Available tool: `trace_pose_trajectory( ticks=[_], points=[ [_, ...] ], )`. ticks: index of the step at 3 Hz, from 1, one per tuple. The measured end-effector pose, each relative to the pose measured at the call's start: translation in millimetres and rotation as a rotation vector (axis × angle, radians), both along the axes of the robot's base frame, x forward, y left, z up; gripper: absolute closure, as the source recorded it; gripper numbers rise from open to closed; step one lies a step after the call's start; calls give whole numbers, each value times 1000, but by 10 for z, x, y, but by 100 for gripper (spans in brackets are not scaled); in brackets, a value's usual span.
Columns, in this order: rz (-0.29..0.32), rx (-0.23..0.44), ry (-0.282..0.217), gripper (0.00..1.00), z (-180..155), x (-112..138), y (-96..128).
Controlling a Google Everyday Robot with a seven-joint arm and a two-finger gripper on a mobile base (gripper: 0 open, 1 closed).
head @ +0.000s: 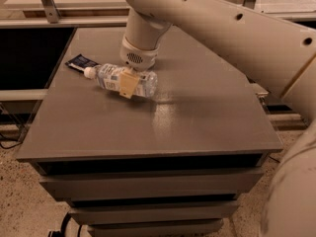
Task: Move blue plastic bottle near rxbar blueberry
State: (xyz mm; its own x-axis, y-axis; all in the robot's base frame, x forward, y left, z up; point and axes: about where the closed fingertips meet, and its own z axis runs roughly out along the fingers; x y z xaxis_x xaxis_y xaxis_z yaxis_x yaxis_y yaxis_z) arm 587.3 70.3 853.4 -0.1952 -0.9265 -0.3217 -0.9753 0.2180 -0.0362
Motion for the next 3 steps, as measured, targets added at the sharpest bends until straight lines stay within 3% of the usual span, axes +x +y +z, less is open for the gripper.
trace_pose_trajectory(
  ticks=[1,2,3],
  points=[
    [-108,17,-31,100,-91,223,-9],
    [-180,25,-49,82,-112,402,34],
    [-203,19,-40,59,-122,469,90]
  ],
)
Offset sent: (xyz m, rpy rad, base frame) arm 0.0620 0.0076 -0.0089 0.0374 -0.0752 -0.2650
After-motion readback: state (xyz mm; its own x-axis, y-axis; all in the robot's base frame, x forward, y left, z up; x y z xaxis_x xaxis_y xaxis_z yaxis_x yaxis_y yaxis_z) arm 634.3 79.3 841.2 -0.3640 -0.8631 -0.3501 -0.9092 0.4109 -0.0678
